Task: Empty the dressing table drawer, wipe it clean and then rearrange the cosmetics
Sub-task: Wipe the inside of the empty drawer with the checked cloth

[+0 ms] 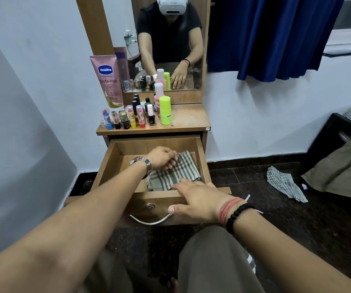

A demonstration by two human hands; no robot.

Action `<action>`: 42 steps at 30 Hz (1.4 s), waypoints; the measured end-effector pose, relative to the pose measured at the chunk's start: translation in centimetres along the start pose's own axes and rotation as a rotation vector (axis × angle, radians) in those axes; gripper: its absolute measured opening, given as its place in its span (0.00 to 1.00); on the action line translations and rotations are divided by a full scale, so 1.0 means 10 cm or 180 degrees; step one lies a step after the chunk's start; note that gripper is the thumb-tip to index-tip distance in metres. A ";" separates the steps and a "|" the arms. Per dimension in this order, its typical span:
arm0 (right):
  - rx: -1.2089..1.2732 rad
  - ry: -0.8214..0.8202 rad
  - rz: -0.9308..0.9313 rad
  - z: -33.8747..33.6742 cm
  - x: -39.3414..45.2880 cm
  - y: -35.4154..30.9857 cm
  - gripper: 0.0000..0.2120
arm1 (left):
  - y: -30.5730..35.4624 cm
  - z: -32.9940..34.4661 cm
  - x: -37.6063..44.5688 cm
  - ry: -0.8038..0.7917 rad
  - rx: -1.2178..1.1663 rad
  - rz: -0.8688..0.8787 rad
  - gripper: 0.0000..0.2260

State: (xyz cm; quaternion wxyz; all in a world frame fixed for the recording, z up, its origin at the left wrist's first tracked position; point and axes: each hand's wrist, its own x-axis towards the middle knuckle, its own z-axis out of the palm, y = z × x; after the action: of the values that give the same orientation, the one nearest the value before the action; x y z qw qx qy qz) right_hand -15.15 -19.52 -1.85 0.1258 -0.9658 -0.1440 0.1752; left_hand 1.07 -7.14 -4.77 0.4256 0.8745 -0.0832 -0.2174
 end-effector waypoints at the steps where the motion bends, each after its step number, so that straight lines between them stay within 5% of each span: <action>1: -0.0017 -0.0020 0.0009 0.00 0.00 0.00 0.33 | -0.03 -0.02 0.01 0.0004 0.0511 0.0175 0.09; 3: -0.0070 -0.0059 0.0012 0.01 0.01 0.01 0.34 | -0.09 -0.03 0.00 -0.0160 0.1457 0.0437 0.05; 11: -0.0138 -0.0077 0.0007 0.02 0.03 0.02 0.35 | -0.13 0.19 0.10 -0.0351 0.2865 0.1002 0.30; 20: -0.0058 -0.0108 0.0010 0.00 0.02 0.01 0.36 | -0.09 0.01 0.05 -0.0696 0.2932 0.0935 0.27; 35: -0.0137 -0.0283 0.0083 -0.04 0.01 -0.02 0.40 | 0.12 0.43 0.35 -0.0061 0.3305 0.0558 0.33; 42: -0.0126 -0.0273 0.0068 -0.03 0.02 -0.01 0.40 | 0.21 0.47 0.38 -0.0381 0.3434 0.0314 0.28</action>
State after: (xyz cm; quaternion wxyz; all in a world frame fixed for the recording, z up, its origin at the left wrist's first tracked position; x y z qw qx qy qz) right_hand -14.90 -19.40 -1.63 0.0984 -0.9612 -0.1424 0.2150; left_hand 2.39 -13.06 -6.82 -0.0793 0.9499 -0.2480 -0.1730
